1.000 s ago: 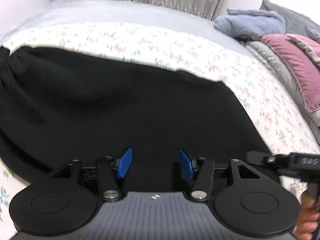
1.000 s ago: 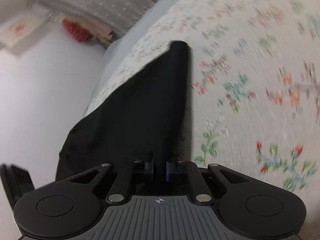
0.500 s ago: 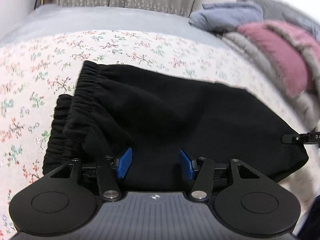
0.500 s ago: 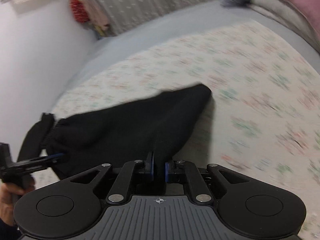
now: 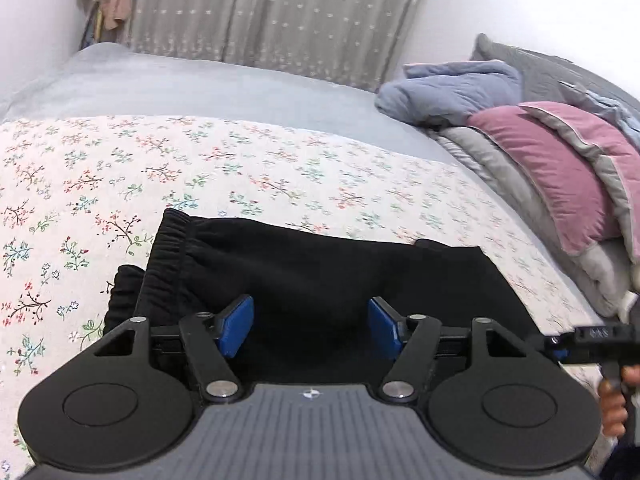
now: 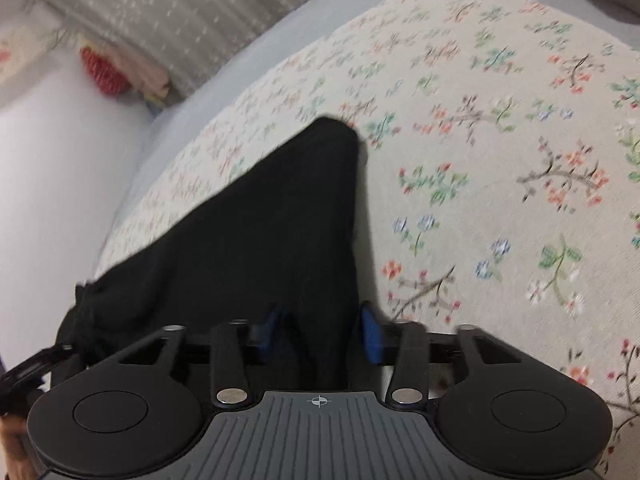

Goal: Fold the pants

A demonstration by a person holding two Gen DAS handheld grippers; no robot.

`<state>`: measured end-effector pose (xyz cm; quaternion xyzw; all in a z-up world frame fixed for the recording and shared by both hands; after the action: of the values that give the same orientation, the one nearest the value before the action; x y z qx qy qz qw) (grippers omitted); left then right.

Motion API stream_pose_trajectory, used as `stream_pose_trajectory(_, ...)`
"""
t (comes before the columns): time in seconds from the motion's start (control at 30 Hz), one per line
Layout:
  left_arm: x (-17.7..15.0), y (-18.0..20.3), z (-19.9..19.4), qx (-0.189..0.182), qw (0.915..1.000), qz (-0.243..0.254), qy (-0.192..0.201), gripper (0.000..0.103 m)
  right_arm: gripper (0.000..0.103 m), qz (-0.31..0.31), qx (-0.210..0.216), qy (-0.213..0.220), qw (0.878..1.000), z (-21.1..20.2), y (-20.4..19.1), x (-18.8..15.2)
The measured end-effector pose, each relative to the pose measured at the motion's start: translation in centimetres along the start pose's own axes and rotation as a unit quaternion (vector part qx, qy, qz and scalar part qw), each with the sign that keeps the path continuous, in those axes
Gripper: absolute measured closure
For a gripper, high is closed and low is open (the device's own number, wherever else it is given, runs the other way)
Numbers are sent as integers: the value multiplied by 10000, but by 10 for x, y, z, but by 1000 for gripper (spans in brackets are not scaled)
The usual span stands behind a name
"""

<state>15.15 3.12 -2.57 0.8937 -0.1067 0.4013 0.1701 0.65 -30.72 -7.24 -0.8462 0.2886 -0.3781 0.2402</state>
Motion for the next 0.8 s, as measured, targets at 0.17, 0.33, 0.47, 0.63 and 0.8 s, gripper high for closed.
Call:
stream_pose_trajectory(0.17,-13,15,41,944,9919,769,-354,28,57,-158,-154,-40,9997,10,-9,-3)
stream_pose_trajectory(0.33,-22,40,52,1700,9682,1692,-711,29,57,23,-78,-28,10000,8,-2,-1)
stream_pose_trajectory(0.47,-9,60,36,697,9890,1170,-582,29,57,-99,-134,-64,9998,13,-9,-3)
stream_pose_trajectory(0.63,15,100,63,323,9914,1254,-206,29,55,-104,-146,-72,9998,20,-12,-2)
stream_pose_trajectory(0.8,20,92,139,504,9934,513,-888,29,55,-11,-67,-110,9999,23,-8,0)
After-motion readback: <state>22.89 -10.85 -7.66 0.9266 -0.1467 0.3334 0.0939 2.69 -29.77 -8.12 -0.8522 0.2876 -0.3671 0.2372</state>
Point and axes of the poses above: each gripper's, at about its wrist camera, not at the fingertips, and z roughly the way its jaws point, y to its right, x to its top, the point moved 3 cm from there along z, roughly the way its jaws point, and after that the axes turned 3 degrees about x, right-handed, at the moved point
